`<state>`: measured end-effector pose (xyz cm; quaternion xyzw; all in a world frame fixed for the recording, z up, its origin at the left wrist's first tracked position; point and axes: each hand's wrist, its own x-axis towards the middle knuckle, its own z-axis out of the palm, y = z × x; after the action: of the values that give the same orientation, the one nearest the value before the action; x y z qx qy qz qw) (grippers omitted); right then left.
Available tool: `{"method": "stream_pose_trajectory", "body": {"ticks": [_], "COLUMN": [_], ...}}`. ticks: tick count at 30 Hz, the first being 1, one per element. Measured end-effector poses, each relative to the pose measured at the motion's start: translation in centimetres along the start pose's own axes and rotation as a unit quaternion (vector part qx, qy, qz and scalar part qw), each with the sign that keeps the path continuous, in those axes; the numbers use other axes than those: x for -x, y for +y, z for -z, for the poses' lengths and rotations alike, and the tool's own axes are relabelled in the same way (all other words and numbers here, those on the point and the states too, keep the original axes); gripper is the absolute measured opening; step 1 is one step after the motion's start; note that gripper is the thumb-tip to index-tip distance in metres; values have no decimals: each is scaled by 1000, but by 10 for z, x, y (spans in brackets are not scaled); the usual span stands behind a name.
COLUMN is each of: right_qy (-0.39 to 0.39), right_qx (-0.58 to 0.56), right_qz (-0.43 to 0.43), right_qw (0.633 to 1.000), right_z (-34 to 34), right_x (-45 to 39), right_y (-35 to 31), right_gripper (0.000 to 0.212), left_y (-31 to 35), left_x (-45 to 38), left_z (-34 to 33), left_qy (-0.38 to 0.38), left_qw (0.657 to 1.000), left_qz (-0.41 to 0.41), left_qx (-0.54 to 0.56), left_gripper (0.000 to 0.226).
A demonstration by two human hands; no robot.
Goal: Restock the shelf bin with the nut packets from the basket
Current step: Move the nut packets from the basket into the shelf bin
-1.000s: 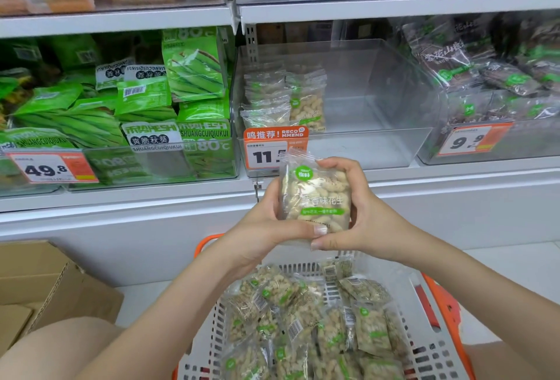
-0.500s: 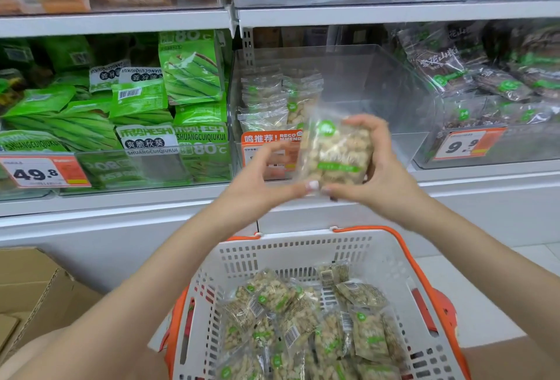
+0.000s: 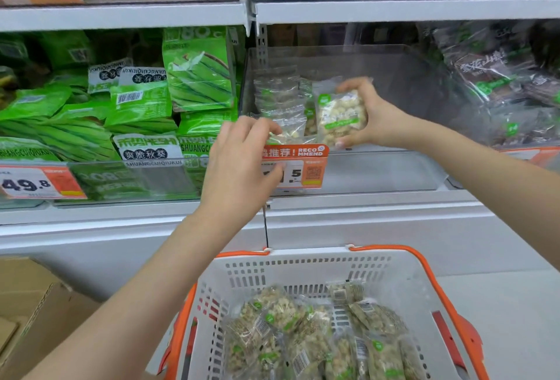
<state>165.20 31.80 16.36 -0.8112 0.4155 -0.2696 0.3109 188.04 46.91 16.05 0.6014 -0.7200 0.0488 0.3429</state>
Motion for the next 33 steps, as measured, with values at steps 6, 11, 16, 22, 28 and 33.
{"method": "stream_pose_trajectory", "body": {"ticks": [6,11,16,22,28,33], "right_qy": [-93,-105,-55,-19,23,-23], "right_qx": [124,95,141,124,80,147], "right_qz": [-5,-53,-46,-119,-199,-178], "right_qw": [988,988,987,985,976,973], "right_z": [-21,-20,-15,-20,-26,-25], "right_x": [-16,-15,-9,-13,-25,-20], "right_y": [18,16,8,2,-2,3], "right_gripper": [88,73,65,70,102,122], "left_y": [-4,1,2,4,4,4], "left_x": [-1,0,1,2,2,2], "left_z": [-9,-12,-11,-11,-12,-12], "left_qy": [-47,-50,-55,-52,-53,-52], "left_qw": [998,998,997,998,997,997], "left_qz": [-18,-18,-13,-3,-1,-3], "left_qx": [-34,-39,-48,-47,-52,-50], "left_gripper": [33,31,32,32,32,31]}}
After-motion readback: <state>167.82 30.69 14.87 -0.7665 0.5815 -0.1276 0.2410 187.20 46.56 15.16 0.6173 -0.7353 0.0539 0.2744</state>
